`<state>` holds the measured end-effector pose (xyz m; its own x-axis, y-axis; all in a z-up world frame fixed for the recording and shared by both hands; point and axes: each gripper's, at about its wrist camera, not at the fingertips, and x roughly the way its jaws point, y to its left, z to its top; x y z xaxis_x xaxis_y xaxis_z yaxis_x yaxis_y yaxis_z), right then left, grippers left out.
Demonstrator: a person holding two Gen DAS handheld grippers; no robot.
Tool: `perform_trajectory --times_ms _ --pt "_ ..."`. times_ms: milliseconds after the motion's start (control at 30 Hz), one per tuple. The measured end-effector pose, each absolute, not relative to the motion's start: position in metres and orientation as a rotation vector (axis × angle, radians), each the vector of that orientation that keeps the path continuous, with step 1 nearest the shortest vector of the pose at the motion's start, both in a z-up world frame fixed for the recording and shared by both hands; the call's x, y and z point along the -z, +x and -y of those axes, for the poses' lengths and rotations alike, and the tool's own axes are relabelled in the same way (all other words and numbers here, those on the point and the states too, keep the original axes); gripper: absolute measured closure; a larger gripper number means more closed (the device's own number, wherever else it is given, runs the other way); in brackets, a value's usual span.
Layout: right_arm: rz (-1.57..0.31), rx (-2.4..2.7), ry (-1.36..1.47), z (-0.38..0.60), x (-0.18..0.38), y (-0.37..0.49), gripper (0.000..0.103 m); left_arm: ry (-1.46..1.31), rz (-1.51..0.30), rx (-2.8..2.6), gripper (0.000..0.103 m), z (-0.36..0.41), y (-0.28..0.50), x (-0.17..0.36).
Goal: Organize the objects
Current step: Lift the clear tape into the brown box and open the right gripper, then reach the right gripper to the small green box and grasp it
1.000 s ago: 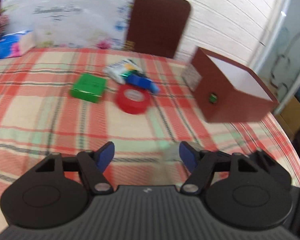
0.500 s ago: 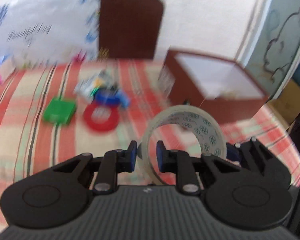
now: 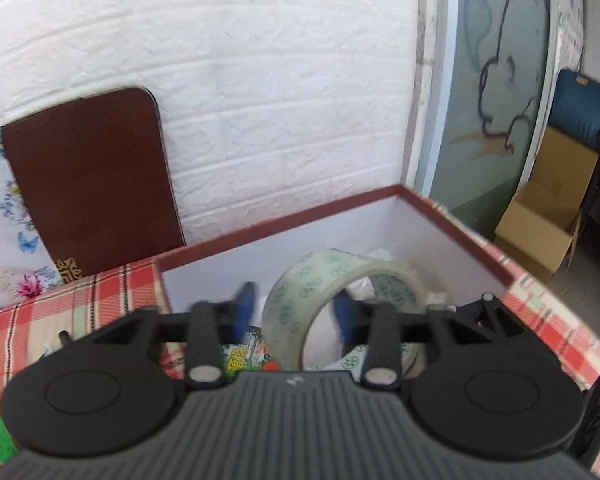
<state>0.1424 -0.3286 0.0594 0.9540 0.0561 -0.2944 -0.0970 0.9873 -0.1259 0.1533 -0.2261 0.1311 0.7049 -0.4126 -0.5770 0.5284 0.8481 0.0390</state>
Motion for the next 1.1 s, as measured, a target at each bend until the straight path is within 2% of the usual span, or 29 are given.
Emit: perform_trajectory --times_ms 33,167,433,667,1100 --pt "-0.302 -0.07 -0.102 0.334 -0.057 0.146 0.014 0.235 -0.613 0.482 0.039 0.232 0.16 -0.123" --pt "-0.214 -0.028 -0.05 0.348 -0.053 0.12 0.015 0.221 -0.662 0.478 0.038 0.226 0.157 -0.102" --pt "-0.151 -0.007 0.015 0.341 -0.046 0.048 0.015 0.18 -0.595 0.523 0.039 0.187 0.099 -0.122" --pt "-0.3 -0.09 0.087 0.309 -0.03 0.011 0.015 0.151 -0.661 0.422 0.038 0.131 0.07 -0.108" --pt "-0.449 -0.27 0.022 0.233 -0.026 0.025 0.017 0.086 -0.779 0.19 0.038 0.01 0.07 -0.048"
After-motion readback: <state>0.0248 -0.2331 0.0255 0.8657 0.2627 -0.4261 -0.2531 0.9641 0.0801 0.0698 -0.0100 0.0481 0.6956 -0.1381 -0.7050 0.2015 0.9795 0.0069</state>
